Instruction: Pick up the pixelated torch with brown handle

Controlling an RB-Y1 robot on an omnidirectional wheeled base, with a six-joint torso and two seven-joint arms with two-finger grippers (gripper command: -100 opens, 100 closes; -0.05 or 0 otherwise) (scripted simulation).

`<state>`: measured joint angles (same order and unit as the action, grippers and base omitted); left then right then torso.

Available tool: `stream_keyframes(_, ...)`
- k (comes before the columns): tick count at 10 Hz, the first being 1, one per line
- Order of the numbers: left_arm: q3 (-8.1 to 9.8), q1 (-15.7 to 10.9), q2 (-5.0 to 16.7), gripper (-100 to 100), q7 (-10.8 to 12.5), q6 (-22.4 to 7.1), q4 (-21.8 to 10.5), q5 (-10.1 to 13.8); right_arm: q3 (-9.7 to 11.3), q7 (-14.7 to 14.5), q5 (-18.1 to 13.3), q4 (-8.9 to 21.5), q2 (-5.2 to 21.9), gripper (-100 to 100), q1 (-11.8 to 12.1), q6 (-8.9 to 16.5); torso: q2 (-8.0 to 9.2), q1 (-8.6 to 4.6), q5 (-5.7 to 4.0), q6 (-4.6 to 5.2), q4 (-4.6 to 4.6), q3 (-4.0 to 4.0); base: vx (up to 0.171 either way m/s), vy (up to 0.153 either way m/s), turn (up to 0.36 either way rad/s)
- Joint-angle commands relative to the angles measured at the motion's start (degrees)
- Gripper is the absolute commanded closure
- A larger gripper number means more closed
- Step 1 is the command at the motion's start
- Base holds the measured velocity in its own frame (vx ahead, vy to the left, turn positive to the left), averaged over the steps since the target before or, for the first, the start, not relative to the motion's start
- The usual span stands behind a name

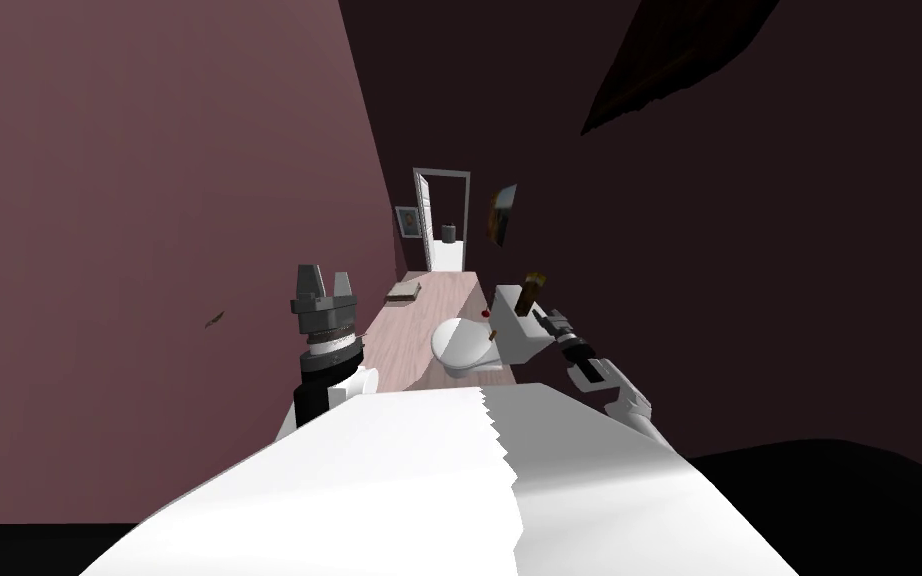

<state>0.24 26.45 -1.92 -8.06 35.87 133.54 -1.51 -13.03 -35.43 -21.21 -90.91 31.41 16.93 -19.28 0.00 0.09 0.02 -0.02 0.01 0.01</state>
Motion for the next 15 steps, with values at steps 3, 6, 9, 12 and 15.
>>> stream_keyframes(3,0.0,0.0,0.0,0,0.0,0.0,0.0,0.0,-0.28,-3.52,-4.0,3.84,2.2,-100,-3.6,2.86,-0.03,0.03,0.01,-0.01,0.0,-0.02,0.003,0.03,0.093)
stream_keyframes(6,0.01,0.02,0.01,0,0.0,0.0,0.01,0.0,-0.31,-3.97,-4.76,4.05,2.63,-100,-4.44,3.67,-0.63,-0.17,-0.03,-0.02,-0.13,-0.35,0.124,-0.017,0.11)
stream_keyframes(9,0.01,0.0,0.01,0,0.0,0.0,0.0,0.0,2.44,0.26,-9.12,5.78,1.11,-100,-8.06,6.28,0.0,-0.27,-0.06,0.02,-0.01,-0.01,-0.021,-0.049,-0.049)
stream_keyframes(12,0.01,0.0,0.01,0,0.0,0.0,0.0,0.0,5.19,4.32,-14.49,7.49,-0.44,-100,-11.61,8.81,0.13,-0.31,-0.08,0.03,0.02,0.07,-0.042,-0.061,-0.051)
stream_keyframes(15,0.0,0.0,0.0,0,0.0,0.0,0.0,0.0,7.94,8.38,-19.38,9.21,-1.99,-100,-14.47,11.34,0.05,-0.14,-0.03,0.03,0.01,0.03,-0.021,-0.041,-0.033)
